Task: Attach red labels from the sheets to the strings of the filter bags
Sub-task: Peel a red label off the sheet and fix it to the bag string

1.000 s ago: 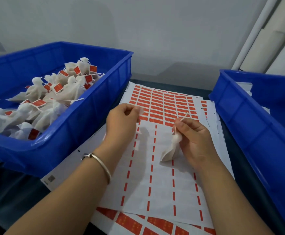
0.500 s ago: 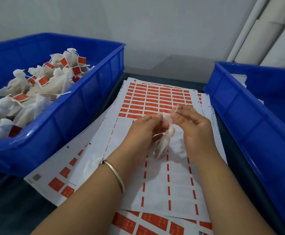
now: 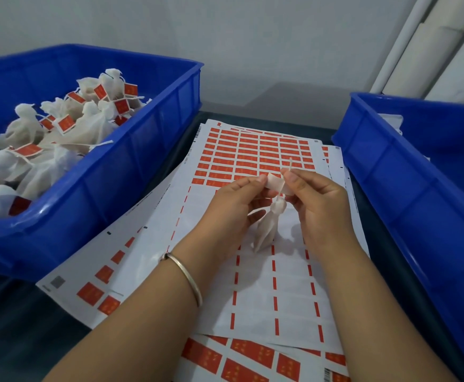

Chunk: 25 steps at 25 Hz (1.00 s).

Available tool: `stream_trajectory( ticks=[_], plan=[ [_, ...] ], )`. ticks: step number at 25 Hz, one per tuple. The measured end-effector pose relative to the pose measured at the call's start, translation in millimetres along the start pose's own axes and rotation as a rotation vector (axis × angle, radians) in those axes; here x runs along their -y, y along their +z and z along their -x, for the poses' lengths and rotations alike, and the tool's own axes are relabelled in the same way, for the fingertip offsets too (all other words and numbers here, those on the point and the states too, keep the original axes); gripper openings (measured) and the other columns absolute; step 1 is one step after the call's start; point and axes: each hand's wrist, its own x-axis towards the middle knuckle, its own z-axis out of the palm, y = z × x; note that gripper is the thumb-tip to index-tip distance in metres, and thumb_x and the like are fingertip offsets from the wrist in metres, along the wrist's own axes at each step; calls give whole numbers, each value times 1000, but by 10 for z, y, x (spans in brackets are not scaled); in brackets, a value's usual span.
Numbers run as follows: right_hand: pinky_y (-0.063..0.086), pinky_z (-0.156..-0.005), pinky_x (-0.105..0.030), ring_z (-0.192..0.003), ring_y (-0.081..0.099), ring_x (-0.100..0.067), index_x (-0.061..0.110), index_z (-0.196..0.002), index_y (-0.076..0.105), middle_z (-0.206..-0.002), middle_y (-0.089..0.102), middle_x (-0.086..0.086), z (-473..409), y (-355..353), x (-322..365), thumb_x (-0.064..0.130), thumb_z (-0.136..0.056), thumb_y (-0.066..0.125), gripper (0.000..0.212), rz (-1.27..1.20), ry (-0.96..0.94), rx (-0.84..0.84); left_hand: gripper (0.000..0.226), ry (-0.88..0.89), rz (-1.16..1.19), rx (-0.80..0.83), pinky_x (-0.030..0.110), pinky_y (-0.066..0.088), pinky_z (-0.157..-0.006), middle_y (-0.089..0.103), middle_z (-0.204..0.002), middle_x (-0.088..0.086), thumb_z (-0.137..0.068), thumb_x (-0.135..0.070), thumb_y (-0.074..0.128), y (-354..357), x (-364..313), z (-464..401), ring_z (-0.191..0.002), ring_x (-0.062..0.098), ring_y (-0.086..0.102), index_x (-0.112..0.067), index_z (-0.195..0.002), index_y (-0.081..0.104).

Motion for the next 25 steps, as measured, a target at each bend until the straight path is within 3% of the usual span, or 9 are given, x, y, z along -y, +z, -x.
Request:
stream_trajectory(
  ticks=[5, 10, 14, 18, 22, 25],
  plan=[
    [55, -83, -26, -92, 66, 2, 41, -79, 71, -91, 69, 28, -13, 2, -20, 52, -64, 63, 20, 25, -2, -36, 17, -9, -3, 8, 27, 53, -78, 73, -89, -5, -90, -34, 56, -3, -5, -8, -87, 15, 69, -23, -96, 67],
    [55, -82, -26, -92, 67, -1, 48, -75, 72, -92, 70, 26, -23, 0, -21, 52, -64, 65, 14, 10, 6, -51, 15, -16, -28, 46, 30, 51, -84, 72, -93, -4, -90, -34, 57, -8, -10, -8, -92, 17, 66, -24, -93, 66],
    [53, -71, -16, -91, 66, 2, 40, -82, 72, -92, 70, 26, -13, 1, -13, 53, -64, 63, 23, 20, 3, -65, 14, 0, -16, 115, 34, 50, -90, 70, -103, -5, -90, -35, 57, -22, 1, -13, -101, 18, 64, -27, -98, 65],
    [56, -82, -25, -98, 67, -8, 31, -96, 71, -100, 71, 17, -14, -6, -15, 50, -66, 65, 35, 0, 25, -58, 12, 45, 10, 201, 30, 52, -82, 71, -99, -2, -89, -24, 60, -38, 13, 8, -97, 19, 66, -26, -87, 72],
    [56, -87, -33, -99, 68, -12, 31, -92, 71, -99, 72, 15, -10, -8, 4, 45, -68, 66, 29, -37, 35, -32, 10, 40, 6, 195, 27, 52, -76, 72, -96, 3, -84, -13, 65, -42, 22, -1, -93, 21, 68, -18, -88, 72],
    [55, -88, -37, -101, 68, -16, 29, -94, 71, -103, 72, 9, -9, -7, 11, 36, -79, 65, 18, -111, 67, 15, 9, 27, -4, 191, 24, 52, -73, 72, -95, 1, -82, -14, 67, -36, 27, -4, -90, 18, 68, -18, -88, 73]
  ],
)
